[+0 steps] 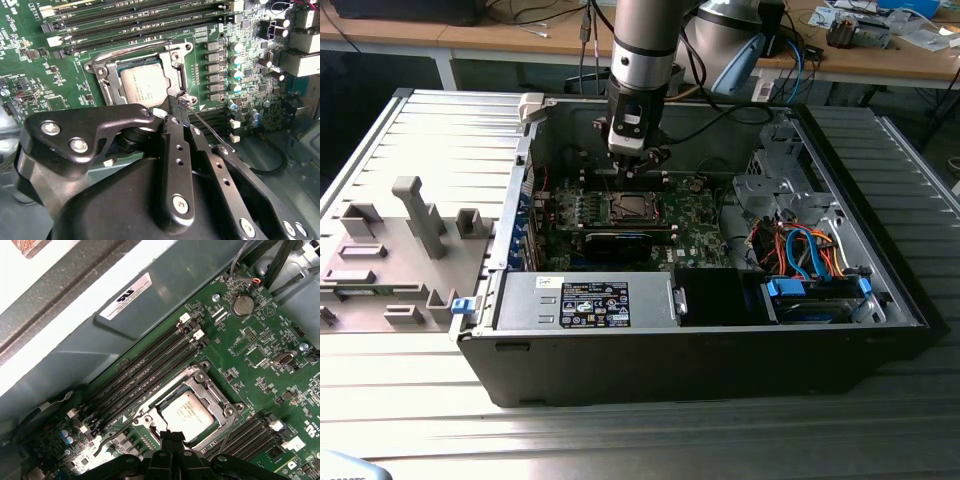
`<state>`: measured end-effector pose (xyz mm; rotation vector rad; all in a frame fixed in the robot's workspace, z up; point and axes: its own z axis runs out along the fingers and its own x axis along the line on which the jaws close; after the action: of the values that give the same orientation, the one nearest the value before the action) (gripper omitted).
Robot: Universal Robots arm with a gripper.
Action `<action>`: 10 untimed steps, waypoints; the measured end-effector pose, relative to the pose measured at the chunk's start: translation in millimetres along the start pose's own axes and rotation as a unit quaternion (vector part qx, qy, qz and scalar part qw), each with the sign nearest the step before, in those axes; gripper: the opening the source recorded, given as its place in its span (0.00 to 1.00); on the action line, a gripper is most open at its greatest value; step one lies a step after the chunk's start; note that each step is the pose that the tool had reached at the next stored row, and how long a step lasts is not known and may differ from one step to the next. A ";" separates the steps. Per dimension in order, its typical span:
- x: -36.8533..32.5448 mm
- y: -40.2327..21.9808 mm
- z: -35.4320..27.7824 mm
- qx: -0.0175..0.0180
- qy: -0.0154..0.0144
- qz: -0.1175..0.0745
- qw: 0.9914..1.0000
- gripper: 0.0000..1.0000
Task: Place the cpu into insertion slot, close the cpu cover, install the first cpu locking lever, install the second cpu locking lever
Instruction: 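Install the first cpu locking lever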
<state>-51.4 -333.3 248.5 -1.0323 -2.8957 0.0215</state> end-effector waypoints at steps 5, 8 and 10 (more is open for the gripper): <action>0.0 0.0 0.0 0.000 0.000 -0.004 1.000 0.11; 0.0 0.0 0.0 0.000 0.000 -0.006 1.000 0.11; 0.0 0.0 0.0 0.000 0.000 -0.008 1.000 0.11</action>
<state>-51.4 -333.3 248.5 -1.0104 -2.9035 0.0222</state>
